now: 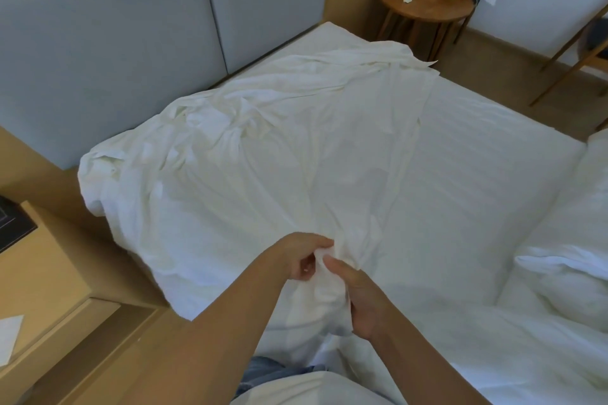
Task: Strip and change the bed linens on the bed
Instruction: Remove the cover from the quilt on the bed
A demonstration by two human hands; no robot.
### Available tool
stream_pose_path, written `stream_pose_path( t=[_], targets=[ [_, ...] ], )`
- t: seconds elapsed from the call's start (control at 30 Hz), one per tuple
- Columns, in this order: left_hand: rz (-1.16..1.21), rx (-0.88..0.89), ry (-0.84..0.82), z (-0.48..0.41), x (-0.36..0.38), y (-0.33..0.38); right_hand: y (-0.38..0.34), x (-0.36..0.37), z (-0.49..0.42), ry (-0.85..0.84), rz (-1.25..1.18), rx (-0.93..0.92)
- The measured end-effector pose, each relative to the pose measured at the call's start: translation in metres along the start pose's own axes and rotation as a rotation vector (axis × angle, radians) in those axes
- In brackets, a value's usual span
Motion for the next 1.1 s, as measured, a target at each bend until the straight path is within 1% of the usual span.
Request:
stream_pose_path(
  t=[0.07,0.13,0.17,0.23,0.3,0.33,0.4,0.43,0.47,0.5,0.57,0.63,0.67,0.7,0.77,0.83,0.9,0.93,0.97,1.0,1.03,1.07,1.1],
  targets=[
    [0.053,0.205,0.087,0.009,-0.004,0.029,0.007,-0.004,0.002,0.007,-0.013,0.027],
    [0.092,0.426,0.058,0.032,0.006,0.066,0.004,-0.003,0.003,0.001,-0.014,0.015],
    [0.06,0.504,0.024,0.045,0.017,0.08,-0.001,-0.003,0.001,0.007,0.008,-0.004],
    [-0.087,0.575,-0.025,0.062,0.036,0.093,-0.016,0.002,-0.003,0.031,0.11,-0.083],
    [-0.173,0.59,-0.013,0.067,0.04,0.094,-0.035,0.009,-0.008,0.024,0.174,-0.181],
    [-0.174,0.605,0.035,0.067,0.033,0.094,-0.041,0.011,-0.01,0.013,0.147,-0.201],
    [-0.227,0.624,0.231,0.062,0.004,0.09,-0.045,0.01,-0.011,-0.013,0.0,-0.17],
    [-0.275,0.604,0.323,0.059,-0.011,0.084,-0.045,0.009,-0.011,-0.037,-0.08,-0.155],
    [-0.31,0.544,0.373,0.054,-0.024,0.074,-0.046,0.007,-0.01,-0.074,-0.15,-0.15],
    [-0.315,0.444,0.374,0.048,-0.033,0.06,-0.046,0.007,-0.008,-0.111,-0.216,-0.149],
    [-0.252,0.212,0.27,0.037,-0.037,0.026,-0.042,0.006,-0.006,-0.159,-0.292,-0.127],
    [-0.197,0.066,0.119,0.027,-0.027,0.003,-0.029,0.012,-0.005,-0.159,-0.226,-0.066],
    [-0.164,0.054,0.071,0.023,-0.021,-0.001,-0.021,0.014,-0.006,-0.129,-0.144,-0.032],
    [-0.129,0.084,0.052,0.018,-0.015,0.0,-0.012,0.015,-0.006,-0.094,-0.054,-0.005],
    [-0.099,0.182,0.141,0.015,-0.012,0.011,0.0,0.014,-0.008,-0.027,0.039,0.012],
    [-0.099,0.314,0.284,0.024,-0.017,0.027,0.0,0.012,-0.01,-0.002,0.0,-0.026],
    [-0.182,0.506,0.449,0.051,-0.024,0.054,-0.01,0.008,-0.011,-0.005,-0.093,-0.097],
    [-0.182,0.619,0.462,0.069,-0.022,0.067,-0.018,0.006,-0.009,-0.015,-0.145,-0.14],
    [-0.149,0.739,0.398,0.088,-0.014,0.081,-0.025,0.006,-0.008,-0.03,-0.184,-0.173],
    [-0.127,0.821,0.286,0.106,-0.002,0.092,-0.029,0.004,-0.008,-0.042,-0.196,-0.184],
    [-0.164,0.854,0.169,0.119,0.014,0.098,-0.031,0.004,-0.009,-0.037,-0.162,-0.184],
    [-0.247,0.847,0.081,0.125,0.03,0.099,-0.033,0.007,-0.007,-0.018,-0.077,-0.186],
    [-0.331,0.817,0.032,0.125,0.041,0.097,-0.035,0.01,-0.004,0.0,0.009,-0.192]
  ],
)
Point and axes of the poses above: each hand's wrist, its own z-axis away from the middle knuckle, its own x-axis out of the palm, y = z × x, the point moved 8 cm from there along -z, towards the middle knuckle, and after that the axes turned 3 degrees about -z, right-handed, at the moved point
